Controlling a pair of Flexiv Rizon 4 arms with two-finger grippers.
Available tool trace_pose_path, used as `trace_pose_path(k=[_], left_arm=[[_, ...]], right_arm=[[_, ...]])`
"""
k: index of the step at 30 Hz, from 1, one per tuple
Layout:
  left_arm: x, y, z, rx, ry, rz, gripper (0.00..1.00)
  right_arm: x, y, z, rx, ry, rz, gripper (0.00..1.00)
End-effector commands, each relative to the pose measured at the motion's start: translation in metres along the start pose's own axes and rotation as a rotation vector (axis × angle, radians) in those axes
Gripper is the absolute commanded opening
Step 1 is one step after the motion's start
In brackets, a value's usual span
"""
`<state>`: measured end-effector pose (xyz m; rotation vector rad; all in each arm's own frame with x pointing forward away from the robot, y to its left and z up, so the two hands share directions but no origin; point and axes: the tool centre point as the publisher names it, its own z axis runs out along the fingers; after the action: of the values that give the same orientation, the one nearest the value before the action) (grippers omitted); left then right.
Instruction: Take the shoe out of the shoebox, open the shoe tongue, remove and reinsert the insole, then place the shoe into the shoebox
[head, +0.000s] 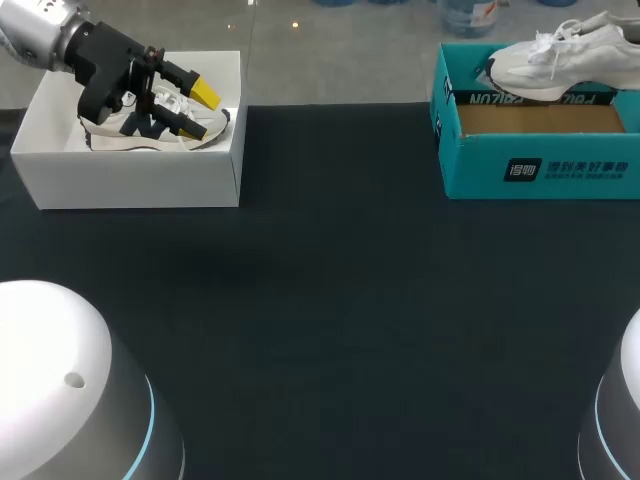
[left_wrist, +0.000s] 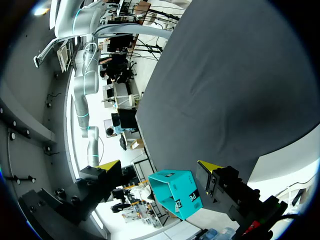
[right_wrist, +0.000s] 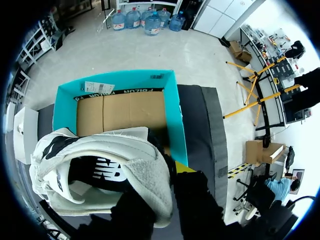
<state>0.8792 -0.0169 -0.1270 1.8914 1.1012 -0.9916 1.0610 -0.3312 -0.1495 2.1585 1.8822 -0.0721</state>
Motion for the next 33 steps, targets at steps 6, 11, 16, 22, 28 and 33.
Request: trace_pose_path(k=[6, 11, 16, 22, 28, 33], left_arm=[[0.0, 0.0, 0.0, 0.001, 0.002, 0.001, 1.0], [0.0, 0.0, 0.0, 0.001, 0.002, 0.001, 1.0], [0.0, 0.0, 0.0, 0.001, 0.002, 0.001, 1.0], [0.0, 0.0, 0.0, 0.001, 0.002, 0.001, 1.0], [0.0, 0.0, 0.0, 0.001, 0.002, 0.001, 1.0], [0.0, 0.0, 0.0, 0.001, 0.002, 0.001, 1.0]], right_arm=[[0.006, 0.001, 0.041, -0.029, -0.05, 0.031, 0.0], [0.007, -0.001, 0.065, -0.047, -0.052, 0.059, 0.0], [0.004, 0.002, 0.082, -0.05, -0.052, 0.078, 0.0], [0.004, 0.003, 0.11, -0.031, -0.03, 0.082, 0.0], [0.009, -0.001, 0.141, 0.001, -0.012, 0.091, 0.0], [0.014, -0.005, 0.165, 0.031, -0.01, 0.09, 0.0]])
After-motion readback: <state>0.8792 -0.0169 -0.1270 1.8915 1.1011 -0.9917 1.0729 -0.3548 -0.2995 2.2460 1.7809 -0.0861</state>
